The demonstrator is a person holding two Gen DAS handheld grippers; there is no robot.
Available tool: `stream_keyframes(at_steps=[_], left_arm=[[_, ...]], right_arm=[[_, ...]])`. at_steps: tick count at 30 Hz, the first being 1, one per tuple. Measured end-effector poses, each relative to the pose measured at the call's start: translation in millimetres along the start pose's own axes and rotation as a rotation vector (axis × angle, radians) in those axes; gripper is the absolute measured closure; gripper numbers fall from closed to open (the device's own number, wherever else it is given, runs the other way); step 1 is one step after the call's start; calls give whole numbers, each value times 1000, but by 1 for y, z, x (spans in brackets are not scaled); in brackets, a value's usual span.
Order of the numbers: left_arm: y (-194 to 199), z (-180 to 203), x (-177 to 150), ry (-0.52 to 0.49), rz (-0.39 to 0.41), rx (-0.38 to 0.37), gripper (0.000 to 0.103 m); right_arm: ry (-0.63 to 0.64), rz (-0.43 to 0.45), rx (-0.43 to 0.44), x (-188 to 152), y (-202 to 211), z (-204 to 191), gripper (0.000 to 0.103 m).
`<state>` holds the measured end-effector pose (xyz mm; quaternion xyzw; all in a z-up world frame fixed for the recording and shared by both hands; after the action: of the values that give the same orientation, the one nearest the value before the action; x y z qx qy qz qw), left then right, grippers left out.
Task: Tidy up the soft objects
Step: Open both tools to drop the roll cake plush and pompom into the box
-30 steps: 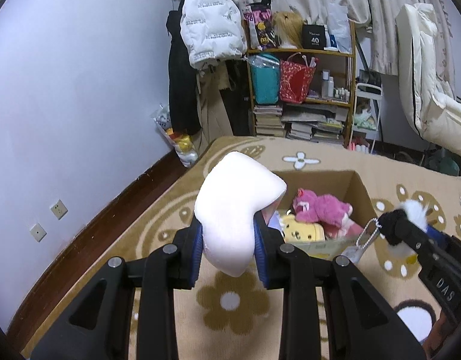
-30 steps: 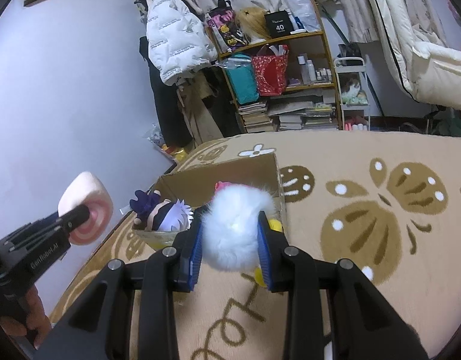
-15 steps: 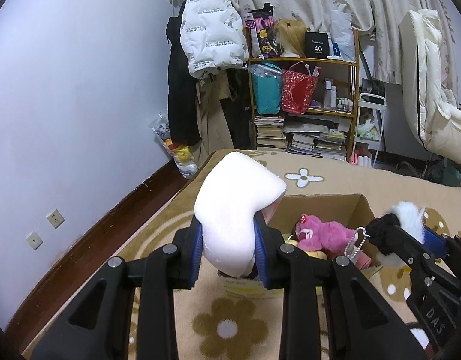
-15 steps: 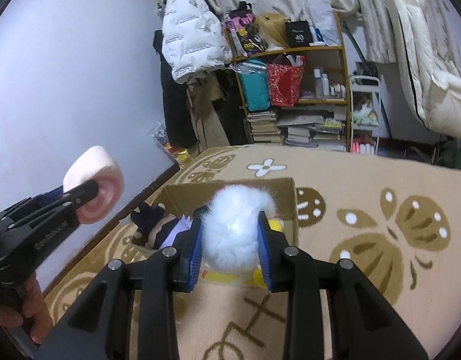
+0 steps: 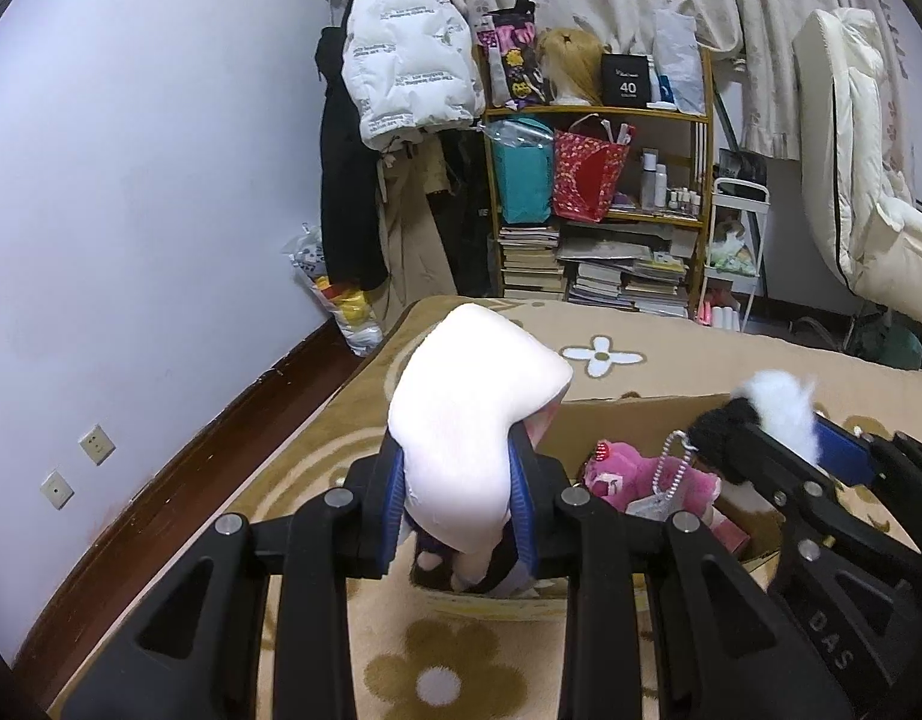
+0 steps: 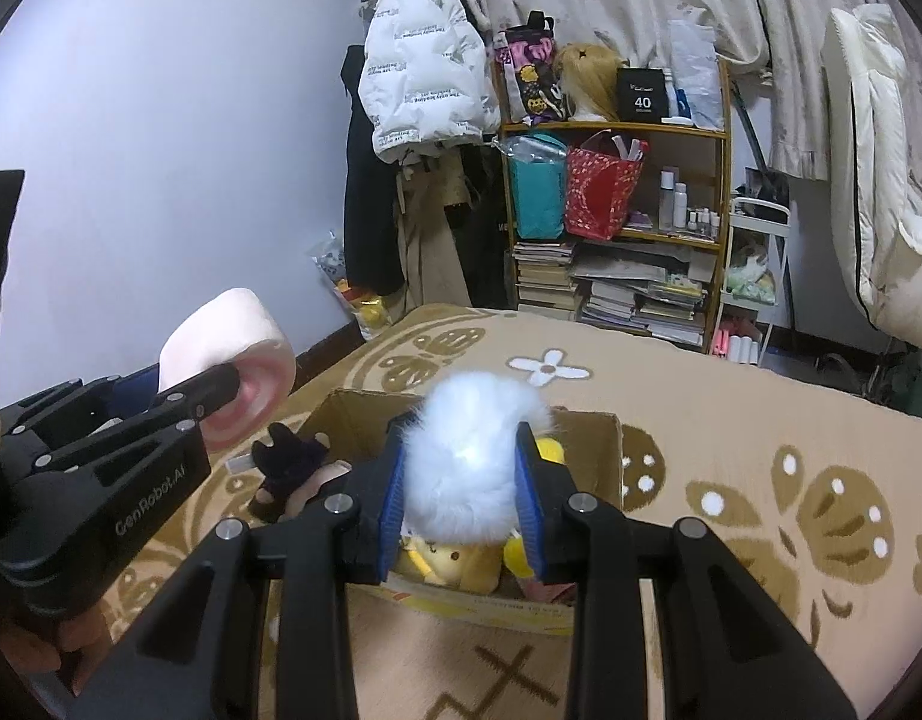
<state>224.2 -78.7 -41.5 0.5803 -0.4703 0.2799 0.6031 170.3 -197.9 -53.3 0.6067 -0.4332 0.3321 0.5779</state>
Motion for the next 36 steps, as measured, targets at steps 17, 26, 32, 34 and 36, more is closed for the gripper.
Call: stream_keyframes(at_steps=[17, 26, 32, 34, 36], left_arm=[[-45, 45, -41, -11, -104, -103, 72], [-56, 48, -56, -14, -139, -91, 63], [-51, 46, -56, -42, -129, -61, 45], [-48, 44, -53, -46, -116, -49, 32], [-46, 40, -53, -54, -113, -32, 26]], right_arm=[[-127, -67, 13, -30, -43, 34, 68], [-187, -93, 28, -39, -50, 47, 64], [-196, -96, 32, -41, -47, 48, 62], [-197, -91, 32, -40, -46, 48, 54], [-190, -87, 26, -40, -43, 48, 47]])
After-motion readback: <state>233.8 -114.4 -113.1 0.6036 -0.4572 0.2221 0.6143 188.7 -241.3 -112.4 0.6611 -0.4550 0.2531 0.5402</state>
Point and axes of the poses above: each gripper's, at about its wrist camera, not at the fingertips, and y roughly against the way its jaws point, z to its right, x to its top, the point moved 10 cm from there along -y, roughly the way its jaws point, and after that the axes turned 8 degrees about z, right-handed, at the moved point
